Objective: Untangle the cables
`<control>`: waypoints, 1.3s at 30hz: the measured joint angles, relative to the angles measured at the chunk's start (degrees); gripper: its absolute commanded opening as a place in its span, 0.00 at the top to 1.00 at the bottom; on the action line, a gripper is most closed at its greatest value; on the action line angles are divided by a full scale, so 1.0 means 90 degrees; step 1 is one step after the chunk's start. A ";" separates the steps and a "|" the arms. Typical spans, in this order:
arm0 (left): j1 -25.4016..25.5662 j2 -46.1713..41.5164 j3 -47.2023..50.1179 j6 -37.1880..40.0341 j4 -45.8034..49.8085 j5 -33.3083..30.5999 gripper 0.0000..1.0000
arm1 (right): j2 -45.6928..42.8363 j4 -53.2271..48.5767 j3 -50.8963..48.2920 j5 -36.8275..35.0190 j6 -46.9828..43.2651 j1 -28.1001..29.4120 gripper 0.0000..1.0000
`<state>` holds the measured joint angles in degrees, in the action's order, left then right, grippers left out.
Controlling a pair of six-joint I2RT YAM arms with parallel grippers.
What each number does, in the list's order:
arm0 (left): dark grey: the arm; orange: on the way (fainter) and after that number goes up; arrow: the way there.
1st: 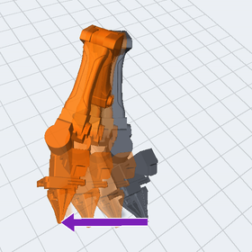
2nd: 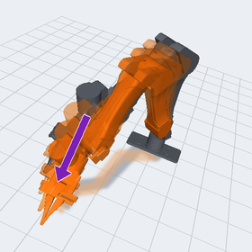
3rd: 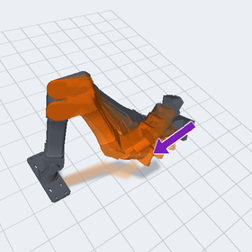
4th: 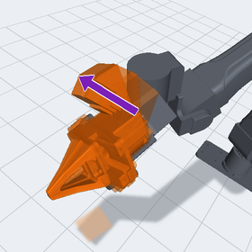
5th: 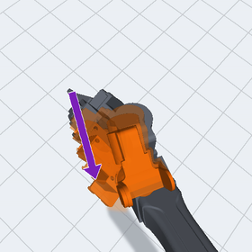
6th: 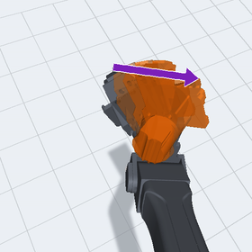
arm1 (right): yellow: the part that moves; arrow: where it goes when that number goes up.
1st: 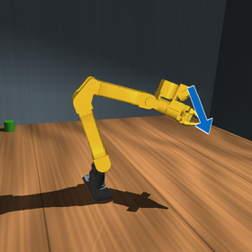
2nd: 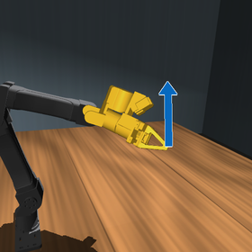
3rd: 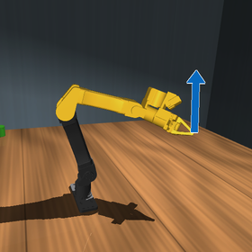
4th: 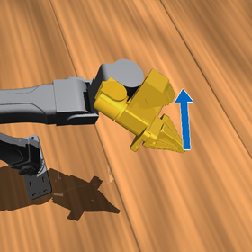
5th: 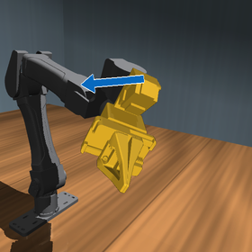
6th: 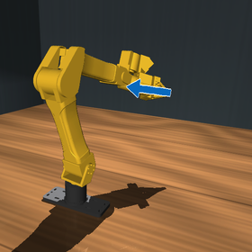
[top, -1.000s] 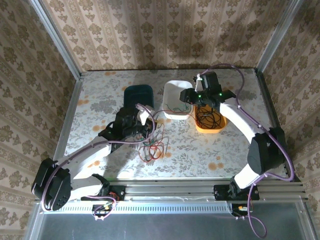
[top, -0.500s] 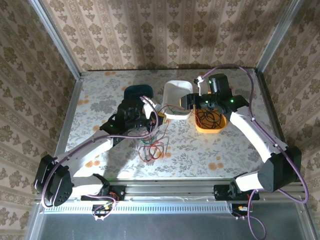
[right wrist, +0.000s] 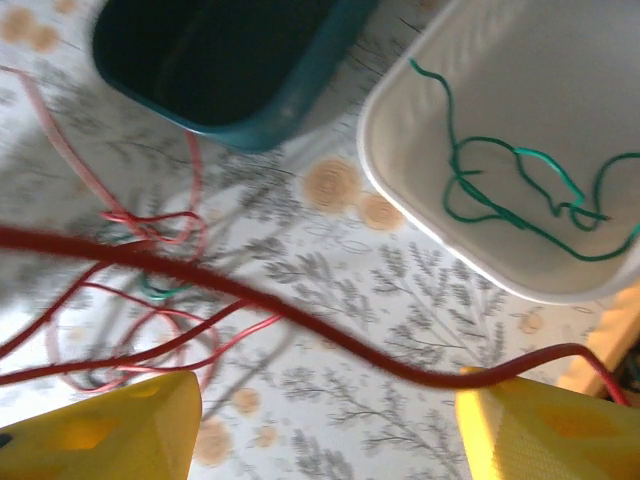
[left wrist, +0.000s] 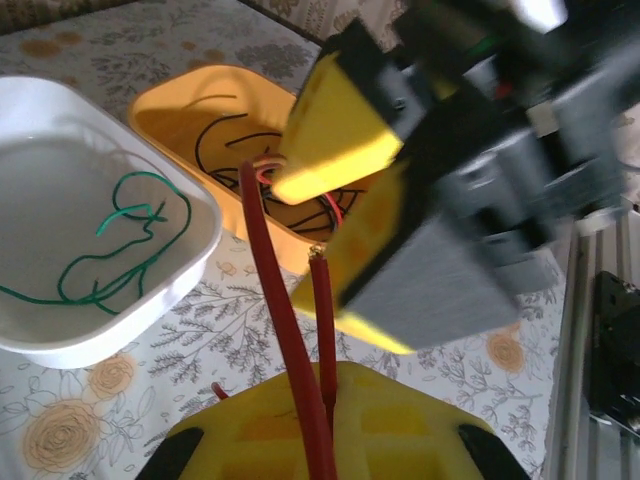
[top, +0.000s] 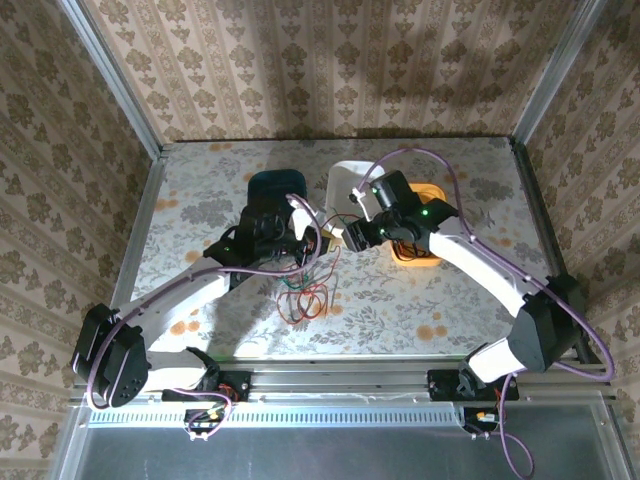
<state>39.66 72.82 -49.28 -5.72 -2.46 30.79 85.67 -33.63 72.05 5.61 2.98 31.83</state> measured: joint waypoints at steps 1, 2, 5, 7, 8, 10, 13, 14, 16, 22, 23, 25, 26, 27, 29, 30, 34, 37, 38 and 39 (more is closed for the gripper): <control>0.0010 0.0000 0.0000 0.0002 0.0032 0.0015 1.00 | 0.0087 0.0017 0.0012 -0.0170 -0.0058 0.0002 0.45; 0.0019 0.0000 0.0000 0.0002 0.0058 0.0032 1.00 | 0.0165 0.0044 0.0029 -0.0347 -0.0107 0.0005 0.55; 0.0051 0.0007 0.0000 0.0002 0.0066 0.0066 1.00 | 0.0223 0.0180 0.0073 -0.0738 -0.0168 0.0005 0.69; 0.0051 0.0051 -0.0012 0.0002 0.0068 0.0109 1.00 | 0.0221 0.0294 0.0168 -0.0930 -0.0153 -0.0007 0.66; 0.0056 0.0083 -0.0019 0.0002 0.0068 0.0119 1.00 | 0.0214 0.0381 0.0221 -0.1008 -0.0160 -0.0010 0.63; 0.0056 0.0148 -0.0029 0.0000 0.0066 0.0146 1.00 | 0.0170 0.0510 0.0253 -0.1117 -0.0160 -0.0029 0.59; 0.0073 0.0245 -0.0032 0.0000 0.0066 0.0197 1.00 | 0.0039 0.0556 0.0253 -0.1273 -0.0131 -0.0095 0.55; 0.0087 0.0291 -0.0036 0.0000 0.0066 0.0209 1.00 | -0.0012 0.0571 0.0253 -0.1350 -0.0109 -0.0134 0.55; 0.0117 0.0379 -0.0049 0.0002 0.0073 0.0233 0.96 | -0.0085 0.0578 0.0253 -0.1486 -0.0022 -0.0221 0.54; 0.0216 0.0556 -0.0097 0.0204 0.0253 0.0202 0.69 | -0.0187 0.0673 0.0250 -0.1637 0.0175 -0.0372 0.54; 0.0236 0.0573 -0.0097 0.0255 0.0306 0.0197 0.65 | -0.0187 0.0704 0.0250 -0.1649 0.0206 -0.0367 0.54; 0.0265 0.0605 -0.0097 0.0304 0.0376 0.0175 0.62 | -0.0187 0.0743 0.0248 -0.1668 0.0265 -0.0367 0.54; 0.0272 0.0629 -0.0097 0.0321 0.0381 0.0170 0.62 | -0.0187 0.0748 0.0243 -0.1676 0.0318 -0.0367 0.54; 0.0277 0.0651 -0.0097 0.0330 0.0379 0.0158 0.61 | -0.0187 0.0750 0.0233 -0.1678 0.0362 -0.0367 0.54; 0.0274 0.0697 -0.0097 0.0335 0.0376 0.0151 0.60 | -0.0187 0.0760 0.0214 -0.1678 0.0418 -0.0367 0.54; 0.0274 0.0716 -0.0097 0.0335 0.0376 0.0151 0.60 | -0.0189 0.0772 0.0194 -0.1678 0.0457 -0.0369 0.54; 0.0262 0.0818 -0.0124 0.0391 0.0403 0.0153 0.58 | -0.0189 0.0816 0.0070 -0.1678 0.0573 -0.0393 0.53; 0.0257 0.0988 -0.0342 0.0685 0.0617 0.0046 0.54 | -0.0202 0.0865 -0.0041 -0.1685 0.0714 -0.0459 0.53; 0.0257 0.1066 -0.0447 0.0816 0.0709 -0.0053 0.53 | -0.0206 0.0872 -0.0085 -0.1688 0.0770 -0.0493 0.53; 0.0262 0.1188 -0.0588 0.0974 0.0801 -0.0180 0.52 | -0.0221 0.0889 -0.0148 -0.1700 0.0845 -0.0544 0.53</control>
<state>42.02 83.50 -54.57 3.05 4.75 29.17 83.68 -25.63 70.72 -9.69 10.59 26.94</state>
